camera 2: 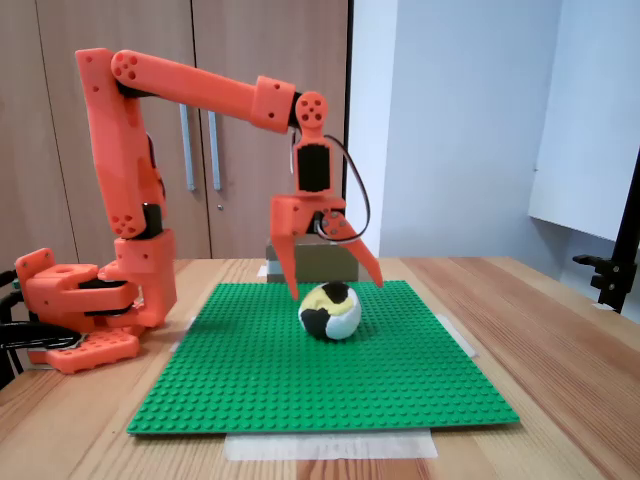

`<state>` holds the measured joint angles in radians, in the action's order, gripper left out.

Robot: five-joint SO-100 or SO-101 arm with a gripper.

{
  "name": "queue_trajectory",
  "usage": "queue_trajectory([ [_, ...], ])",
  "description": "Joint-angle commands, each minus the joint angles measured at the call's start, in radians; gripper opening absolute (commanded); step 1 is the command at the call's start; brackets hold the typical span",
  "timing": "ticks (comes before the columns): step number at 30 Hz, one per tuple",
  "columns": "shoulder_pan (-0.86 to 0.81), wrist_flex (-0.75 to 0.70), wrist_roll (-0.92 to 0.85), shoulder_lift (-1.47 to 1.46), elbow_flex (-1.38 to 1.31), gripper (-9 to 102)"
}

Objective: Pick the ball and put it in the box.

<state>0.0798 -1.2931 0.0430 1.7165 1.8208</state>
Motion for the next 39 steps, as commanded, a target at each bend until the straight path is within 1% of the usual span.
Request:
queue_trajectory([
  [1,0.003,0.026,0.003,0.006,0.003,55],
  [11,-0.011,0.083,-0.008,0.006,0.063,54],
  [27,-0.025,0.115,-0.015,0.015,0.077,41],
  [39,-0.032,0.16,-0.017,0.023,0.095,36],
])
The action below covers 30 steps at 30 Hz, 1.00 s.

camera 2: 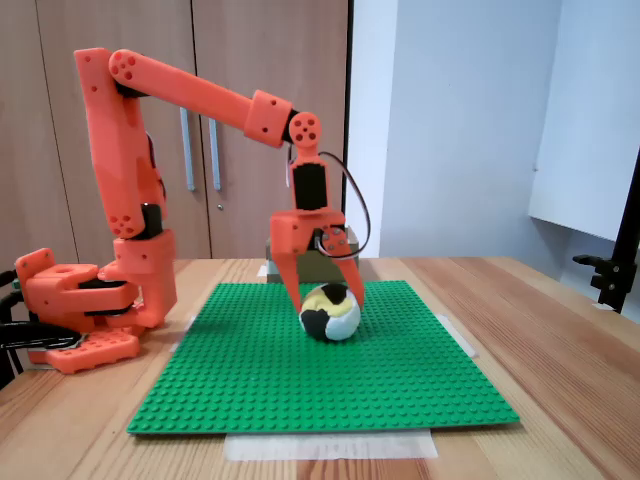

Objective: Pick the ball and put it in the box.

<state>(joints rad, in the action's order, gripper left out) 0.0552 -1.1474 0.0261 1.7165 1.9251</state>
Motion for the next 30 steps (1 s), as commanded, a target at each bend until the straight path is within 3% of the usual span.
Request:
queue_trajectory([
  [1,-0.009,0.018,-0.002,0.023,-0.009,36],
  [19,-0.02,0.077,-0.009,0.029,-0.008,30],
  [30,-0.029,0.098,-0.028,0.034,-0.002,11],
])
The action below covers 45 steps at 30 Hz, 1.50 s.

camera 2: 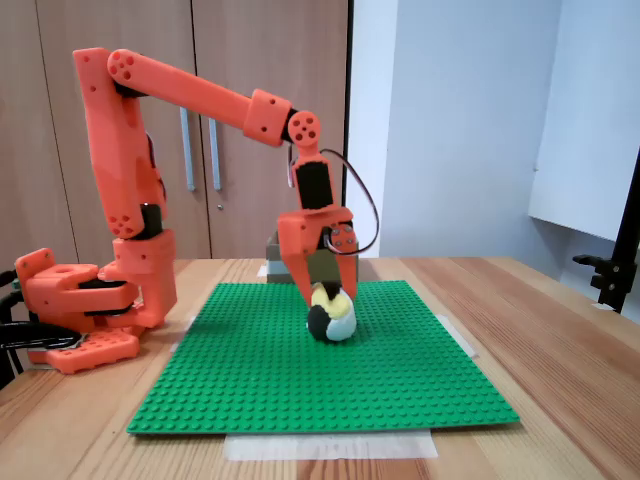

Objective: Pick the ball and put it in the box.

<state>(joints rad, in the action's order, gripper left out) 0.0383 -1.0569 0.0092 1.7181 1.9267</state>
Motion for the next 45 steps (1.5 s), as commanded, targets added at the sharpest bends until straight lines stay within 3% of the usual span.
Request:
queue_trajectory([
  [1,-0.012,0.011,-0.014,0.034,-0.003,10],
  [7,-0.017,0.014,-0.012,0.035,-0.003,-1],
  [45,-0.02,-0.078,-0.038,0.048,-0.179,-1],
])
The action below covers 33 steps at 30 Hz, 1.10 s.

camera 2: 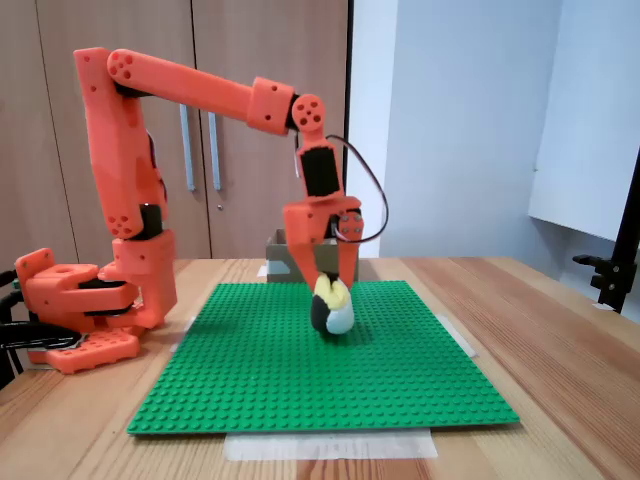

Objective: Pick the ball and put it in the box.

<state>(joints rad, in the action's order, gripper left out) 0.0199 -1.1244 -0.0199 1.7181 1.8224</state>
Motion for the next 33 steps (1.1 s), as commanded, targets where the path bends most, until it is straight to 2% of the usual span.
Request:
queue_trajectory([
  [1,0.0,-0.015,-0.009,0.048,-0.089,-1],
  [11,0.043,-0.063,0.017,0.048,-0.245,-1],
  [19,0.104,-0.041,0.044,0.048,-0.325,-1],
  [33,0.322,-0.021,0.115,0.048,-0.476,-1],
])
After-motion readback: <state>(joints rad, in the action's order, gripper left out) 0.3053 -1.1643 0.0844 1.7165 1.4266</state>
